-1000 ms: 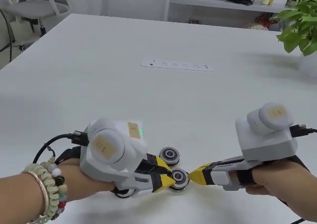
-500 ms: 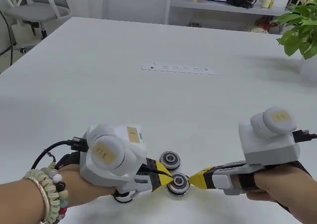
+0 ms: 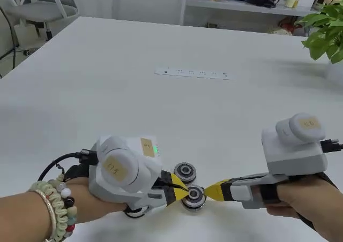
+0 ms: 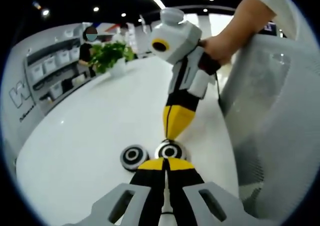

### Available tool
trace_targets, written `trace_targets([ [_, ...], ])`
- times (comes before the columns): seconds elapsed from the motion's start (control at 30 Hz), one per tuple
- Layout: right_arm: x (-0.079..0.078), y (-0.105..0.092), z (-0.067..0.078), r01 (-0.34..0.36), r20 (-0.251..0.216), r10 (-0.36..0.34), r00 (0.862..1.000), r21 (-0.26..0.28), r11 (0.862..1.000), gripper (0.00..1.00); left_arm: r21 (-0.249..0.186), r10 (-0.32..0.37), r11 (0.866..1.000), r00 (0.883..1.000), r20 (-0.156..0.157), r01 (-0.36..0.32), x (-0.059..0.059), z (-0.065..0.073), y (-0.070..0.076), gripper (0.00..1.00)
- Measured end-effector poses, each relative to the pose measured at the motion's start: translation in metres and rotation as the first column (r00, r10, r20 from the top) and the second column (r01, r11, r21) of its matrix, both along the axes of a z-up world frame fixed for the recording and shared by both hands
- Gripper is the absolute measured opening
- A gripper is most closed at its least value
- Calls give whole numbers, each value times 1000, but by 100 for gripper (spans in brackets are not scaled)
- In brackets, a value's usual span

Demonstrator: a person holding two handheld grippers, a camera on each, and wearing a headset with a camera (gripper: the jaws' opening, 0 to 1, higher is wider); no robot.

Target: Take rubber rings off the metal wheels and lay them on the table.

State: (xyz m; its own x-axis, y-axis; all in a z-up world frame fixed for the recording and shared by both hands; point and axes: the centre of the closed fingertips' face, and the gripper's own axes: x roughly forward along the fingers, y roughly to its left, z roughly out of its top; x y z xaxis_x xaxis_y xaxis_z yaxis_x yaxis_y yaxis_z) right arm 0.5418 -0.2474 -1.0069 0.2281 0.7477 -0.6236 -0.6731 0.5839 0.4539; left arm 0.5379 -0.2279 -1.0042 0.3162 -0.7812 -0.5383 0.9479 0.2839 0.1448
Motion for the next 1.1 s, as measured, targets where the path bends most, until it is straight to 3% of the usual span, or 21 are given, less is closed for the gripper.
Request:
trace_targets([
  [0.8, -1, 3, 2, -1, -7, 1, 1000, 11, 1000, 0, 28, -11, 1000, 1000, 29, 10, -1, 0, 0, 2],
  [1.1, -5, 4, 2, -4, -33, 5, 999, 24, 1000, 0, 43, -23, 999, 999, 46, 21, -2, 0, -1, 2],
])
